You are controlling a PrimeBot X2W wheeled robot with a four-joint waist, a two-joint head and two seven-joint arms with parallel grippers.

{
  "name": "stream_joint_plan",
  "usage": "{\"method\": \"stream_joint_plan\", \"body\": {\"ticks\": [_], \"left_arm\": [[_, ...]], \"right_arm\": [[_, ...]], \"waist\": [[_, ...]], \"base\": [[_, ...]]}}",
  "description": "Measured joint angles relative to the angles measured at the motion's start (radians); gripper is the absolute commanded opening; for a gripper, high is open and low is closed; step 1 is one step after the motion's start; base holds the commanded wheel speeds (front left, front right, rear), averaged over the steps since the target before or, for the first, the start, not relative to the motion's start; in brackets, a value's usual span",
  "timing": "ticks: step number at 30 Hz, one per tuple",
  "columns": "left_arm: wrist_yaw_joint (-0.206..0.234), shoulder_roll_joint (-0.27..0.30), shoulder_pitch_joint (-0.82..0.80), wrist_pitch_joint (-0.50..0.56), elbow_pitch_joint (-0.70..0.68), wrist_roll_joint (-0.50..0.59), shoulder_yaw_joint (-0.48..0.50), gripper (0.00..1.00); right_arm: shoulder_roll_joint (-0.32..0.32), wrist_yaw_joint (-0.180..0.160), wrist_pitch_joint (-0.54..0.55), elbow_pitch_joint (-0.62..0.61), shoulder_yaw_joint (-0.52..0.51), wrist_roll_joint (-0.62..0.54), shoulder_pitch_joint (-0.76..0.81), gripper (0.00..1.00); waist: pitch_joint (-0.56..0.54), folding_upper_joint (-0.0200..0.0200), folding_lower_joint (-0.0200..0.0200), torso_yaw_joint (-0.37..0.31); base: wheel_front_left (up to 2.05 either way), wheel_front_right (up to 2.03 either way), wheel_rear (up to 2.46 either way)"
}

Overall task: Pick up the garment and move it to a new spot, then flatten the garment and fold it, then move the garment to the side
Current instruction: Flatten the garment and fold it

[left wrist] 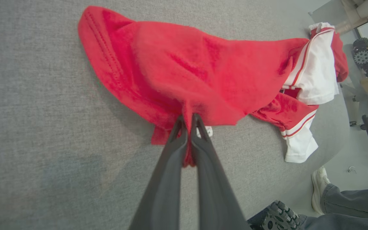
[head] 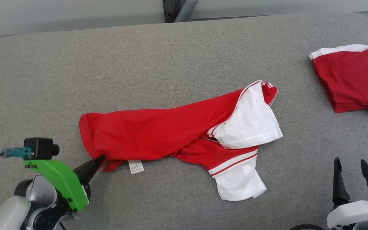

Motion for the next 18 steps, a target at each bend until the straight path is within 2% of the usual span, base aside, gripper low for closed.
{"method": "stream_joint_plan", "body": {"ticks": [6,12,18], "left_arm": [[-0.009,-0.061,-0.173,0.062,0.168,0.024,-0.05,0.0],[-0.034,-0.085,-0.307,0.107,0.29,0.032,-0.072,0.0],[-0.04,-0.117,-0.382,0.123,0.424,0.04,-0.079,0.0]], "right_arm": [[0.0,0.0,0.0,0.006,0.016,-0.012,-0.007,1.0],[0.0,0.0,0.0,0.009,0.023,-0.014,-0.013,1.0],[0.0,0.0,0.0,0.017,0.041,-0.011,-0.013,1.0]], "waist": [[0.001,0.0,0.0,0.002],[0.006,0.0,0.0,-0.015],[0.018,0.0,0.0,-0.038]], "base": [[0.0,0.0,0.0],[0.0,0.0,0.0],[0.0,0.0,0.0]]}}
